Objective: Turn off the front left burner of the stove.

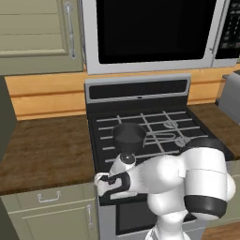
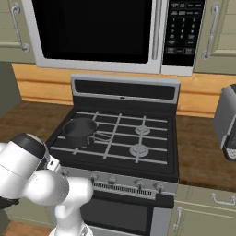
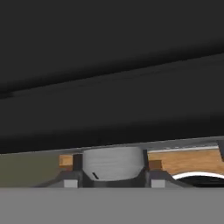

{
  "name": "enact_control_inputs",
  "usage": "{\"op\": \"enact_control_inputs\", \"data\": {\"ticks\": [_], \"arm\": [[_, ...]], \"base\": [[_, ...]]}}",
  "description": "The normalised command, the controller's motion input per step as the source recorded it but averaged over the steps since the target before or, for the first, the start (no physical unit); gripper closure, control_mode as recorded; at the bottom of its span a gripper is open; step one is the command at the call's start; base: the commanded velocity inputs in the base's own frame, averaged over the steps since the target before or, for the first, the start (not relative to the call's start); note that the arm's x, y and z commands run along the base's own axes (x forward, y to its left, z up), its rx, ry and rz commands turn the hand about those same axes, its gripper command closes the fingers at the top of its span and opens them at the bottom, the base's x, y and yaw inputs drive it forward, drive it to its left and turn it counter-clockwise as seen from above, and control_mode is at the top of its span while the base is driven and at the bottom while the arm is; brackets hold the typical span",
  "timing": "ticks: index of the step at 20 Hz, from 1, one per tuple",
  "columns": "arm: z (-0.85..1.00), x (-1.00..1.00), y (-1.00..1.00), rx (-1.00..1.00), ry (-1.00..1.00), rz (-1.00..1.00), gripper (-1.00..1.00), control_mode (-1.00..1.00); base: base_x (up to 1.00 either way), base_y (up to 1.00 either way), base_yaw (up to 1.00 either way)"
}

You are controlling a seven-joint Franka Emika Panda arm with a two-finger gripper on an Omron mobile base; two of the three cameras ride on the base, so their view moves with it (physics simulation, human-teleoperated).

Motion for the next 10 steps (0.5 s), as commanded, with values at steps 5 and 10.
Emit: {"op": "enact_control_inputs", "data": {"ticks": [5, 10], "arm": [[-0.04, -0.04, -0.19, 0.49, 0.01, 0.14, 1.00, -1.00], [-0.15, -0.07, -0.07, 0.38, 0.00, 0.11, 1.00, -1.00]], "base": [[0.00, 0.00, 0.00], [0.00, 0.00, 0.00]]}}
